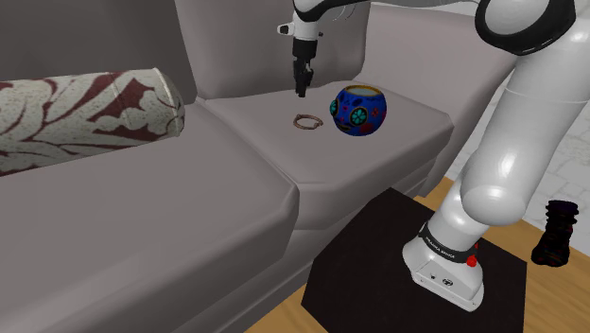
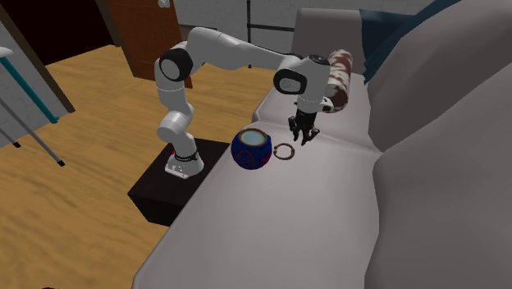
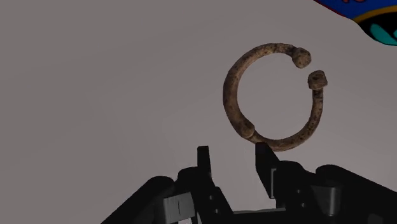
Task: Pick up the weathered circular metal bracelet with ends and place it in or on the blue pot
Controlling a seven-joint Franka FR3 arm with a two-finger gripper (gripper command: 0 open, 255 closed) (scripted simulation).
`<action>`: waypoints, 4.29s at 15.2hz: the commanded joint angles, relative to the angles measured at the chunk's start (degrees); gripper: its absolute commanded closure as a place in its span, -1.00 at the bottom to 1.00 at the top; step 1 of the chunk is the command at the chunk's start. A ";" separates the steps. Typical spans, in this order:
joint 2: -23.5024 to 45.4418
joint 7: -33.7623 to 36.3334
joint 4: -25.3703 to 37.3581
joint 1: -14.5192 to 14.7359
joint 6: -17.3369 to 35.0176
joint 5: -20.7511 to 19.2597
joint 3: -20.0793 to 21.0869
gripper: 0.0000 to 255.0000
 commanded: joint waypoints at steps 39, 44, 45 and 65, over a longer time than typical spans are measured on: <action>-7.83 13.76 -16.48 2.92 0.84 -0.28 1.92 1.00; -8.70 13.88 -13.60 2.94 -2.90 -0.37 1.93 1.00; -8.84 13.89 -12.98 2.94 -3.65 -0.38 1.93 1.00; -8.95 14.10 2.33 2.94 -19.08 -0.40 1.93 1.00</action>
